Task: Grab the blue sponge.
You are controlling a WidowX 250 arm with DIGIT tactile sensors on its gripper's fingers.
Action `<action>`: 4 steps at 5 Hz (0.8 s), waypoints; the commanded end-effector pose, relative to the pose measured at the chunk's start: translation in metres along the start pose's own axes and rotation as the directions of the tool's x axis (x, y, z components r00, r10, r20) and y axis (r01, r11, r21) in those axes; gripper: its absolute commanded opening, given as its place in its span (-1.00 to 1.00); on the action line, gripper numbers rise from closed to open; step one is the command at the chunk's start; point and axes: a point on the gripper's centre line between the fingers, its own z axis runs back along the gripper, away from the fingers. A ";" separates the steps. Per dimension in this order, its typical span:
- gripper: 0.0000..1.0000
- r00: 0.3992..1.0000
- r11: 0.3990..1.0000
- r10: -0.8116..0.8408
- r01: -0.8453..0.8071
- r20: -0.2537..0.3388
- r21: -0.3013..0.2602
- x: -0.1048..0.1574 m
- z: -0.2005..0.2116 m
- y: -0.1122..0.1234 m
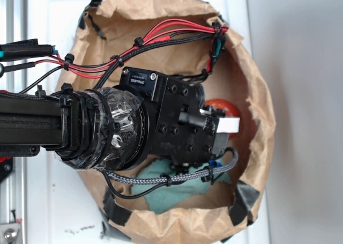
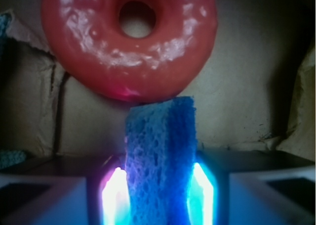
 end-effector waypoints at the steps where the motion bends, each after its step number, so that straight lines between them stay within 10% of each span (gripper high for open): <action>1: -1.00 0.999 1.000 0.015 -0.016 0.028 0.004 0.021 0.053 0.016; 4: -1.00 1.000 0.997 -0.017 0.017 -0.002 -0.071 0.011 0.126 0.040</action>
